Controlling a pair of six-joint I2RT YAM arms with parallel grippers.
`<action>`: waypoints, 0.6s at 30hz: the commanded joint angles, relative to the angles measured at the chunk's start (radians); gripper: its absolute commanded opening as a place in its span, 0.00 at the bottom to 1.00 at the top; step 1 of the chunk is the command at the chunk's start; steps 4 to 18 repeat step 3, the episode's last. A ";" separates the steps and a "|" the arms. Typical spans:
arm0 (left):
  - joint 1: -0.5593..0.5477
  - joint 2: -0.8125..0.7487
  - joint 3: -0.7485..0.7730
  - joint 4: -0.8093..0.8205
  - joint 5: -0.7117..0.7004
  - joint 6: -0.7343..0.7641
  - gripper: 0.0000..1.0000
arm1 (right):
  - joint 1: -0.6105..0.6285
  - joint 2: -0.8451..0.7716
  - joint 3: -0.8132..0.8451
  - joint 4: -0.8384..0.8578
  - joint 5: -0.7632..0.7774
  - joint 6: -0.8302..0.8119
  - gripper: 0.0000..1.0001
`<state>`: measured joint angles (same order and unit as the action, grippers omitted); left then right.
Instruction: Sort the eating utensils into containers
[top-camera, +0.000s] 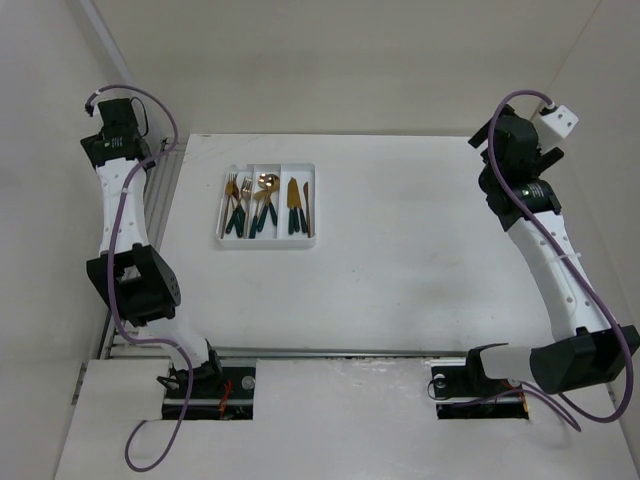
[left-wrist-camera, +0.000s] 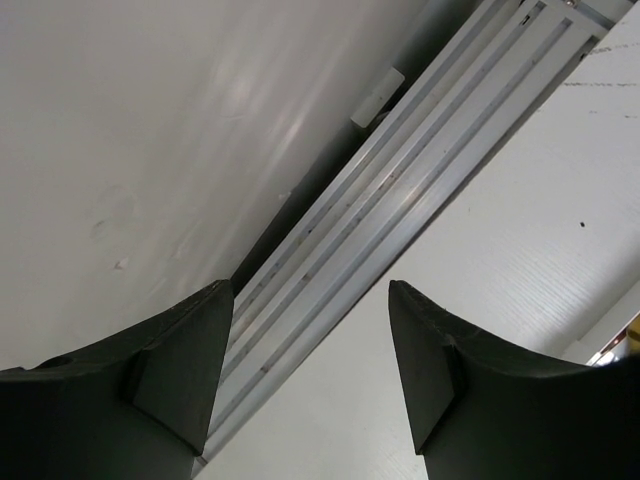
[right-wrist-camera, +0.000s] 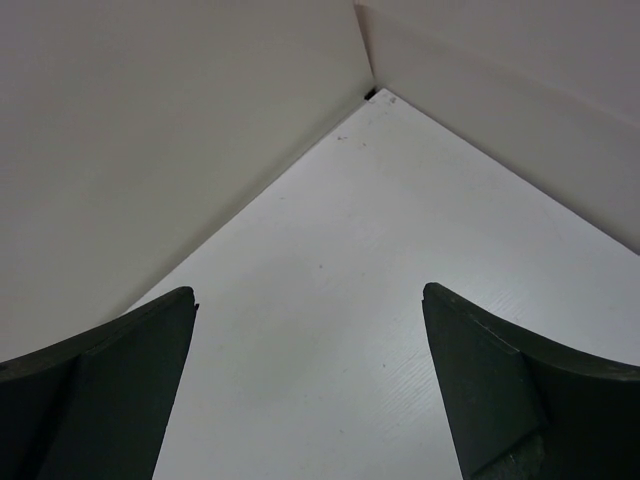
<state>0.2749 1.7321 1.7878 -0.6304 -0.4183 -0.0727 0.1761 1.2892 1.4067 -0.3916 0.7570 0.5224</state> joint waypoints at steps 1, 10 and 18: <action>0.000 -0.057 -0.008 0.014 0.004 -0.015 0.60 | -0.003 -0.028 -0.002 0.046 0.030 -0.012 1.00; 0.000 -0.057 -0.008 0.014 0.004 -0.015 0.60 | -0.003 -0.028 -0.011 0.046 0.051 -0.012 1.00; 0.000 -0.057 -0.008 0.014 0.004 -0.015 0.60 | -0.003 -0.028 -0.011 0.046 0.051 -0.012 1.00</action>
